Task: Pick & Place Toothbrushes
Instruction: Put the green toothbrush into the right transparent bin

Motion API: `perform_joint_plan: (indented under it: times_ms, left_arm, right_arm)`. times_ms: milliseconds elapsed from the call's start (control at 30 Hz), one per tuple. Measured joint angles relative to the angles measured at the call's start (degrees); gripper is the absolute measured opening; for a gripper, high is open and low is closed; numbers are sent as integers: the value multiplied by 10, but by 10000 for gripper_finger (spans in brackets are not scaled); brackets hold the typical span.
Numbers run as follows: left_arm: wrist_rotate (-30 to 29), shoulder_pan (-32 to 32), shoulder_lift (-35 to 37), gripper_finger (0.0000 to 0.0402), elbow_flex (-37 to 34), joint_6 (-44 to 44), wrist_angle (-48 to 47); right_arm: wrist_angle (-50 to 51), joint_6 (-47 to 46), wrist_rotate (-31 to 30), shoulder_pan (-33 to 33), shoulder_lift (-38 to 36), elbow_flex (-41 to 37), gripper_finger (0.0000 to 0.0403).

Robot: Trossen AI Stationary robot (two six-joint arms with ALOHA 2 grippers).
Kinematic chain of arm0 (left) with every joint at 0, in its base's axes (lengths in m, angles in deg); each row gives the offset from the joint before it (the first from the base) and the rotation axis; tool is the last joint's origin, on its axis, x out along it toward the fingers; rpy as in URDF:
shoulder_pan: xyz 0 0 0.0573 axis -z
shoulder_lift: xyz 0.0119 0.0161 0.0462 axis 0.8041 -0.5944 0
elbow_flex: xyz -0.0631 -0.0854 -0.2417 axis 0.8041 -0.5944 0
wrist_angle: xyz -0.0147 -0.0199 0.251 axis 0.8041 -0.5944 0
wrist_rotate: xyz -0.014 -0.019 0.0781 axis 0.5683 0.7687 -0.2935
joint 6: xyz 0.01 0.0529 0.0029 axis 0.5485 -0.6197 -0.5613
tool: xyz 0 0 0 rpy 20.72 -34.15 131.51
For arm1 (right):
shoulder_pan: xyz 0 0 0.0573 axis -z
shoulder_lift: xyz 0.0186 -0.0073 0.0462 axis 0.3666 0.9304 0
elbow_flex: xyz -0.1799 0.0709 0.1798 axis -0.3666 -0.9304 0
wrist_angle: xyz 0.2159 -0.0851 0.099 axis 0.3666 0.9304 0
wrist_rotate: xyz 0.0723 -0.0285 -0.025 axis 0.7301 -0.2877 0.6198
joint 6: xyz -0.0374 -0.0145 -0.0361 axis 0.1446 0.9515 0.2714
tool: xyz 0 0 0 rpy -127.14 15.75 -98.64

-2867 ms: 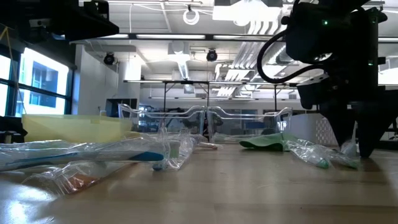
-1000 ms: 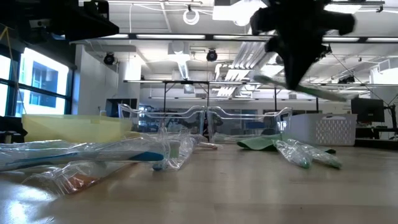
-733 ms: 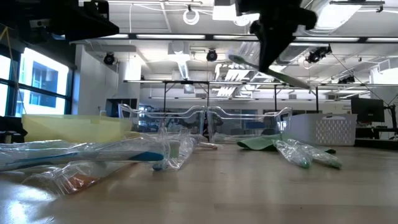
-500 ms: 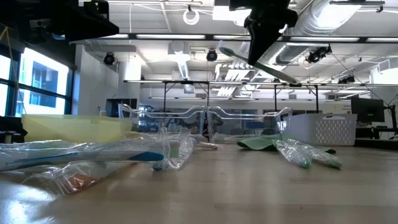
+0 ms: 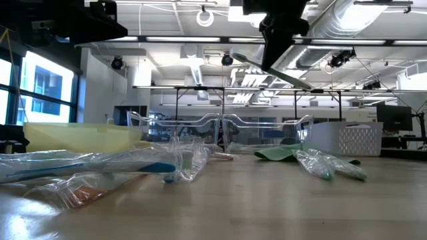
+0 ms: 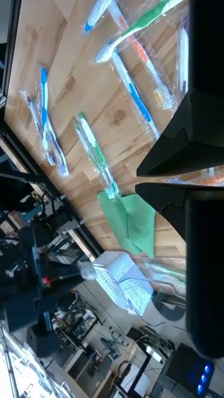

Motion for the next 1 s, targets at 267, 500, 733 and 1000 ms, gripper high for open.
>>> perform_joint_plan:
  times_ms: [267, 500, 733, 1000]
  left_arm:
    - [0, 0, 0, 21, 0, 0, 0]
    - [0, 0, 0, 21, 0, 0, 0]
    - [0, 0, 0, 21, 0, 0, -3]
    - [0, 0, 0, 21, 0, 2, -26]
  right_arm:
    - [-107, 58, -4, 50, 0, 0, 10]
    - [-158, 106, -1, 115, 0, 0, 10]
    - [-188, 128, 58, 208, 0, -1, 10]
    - [-261, 138, 152, 303, 0, -32, 10]
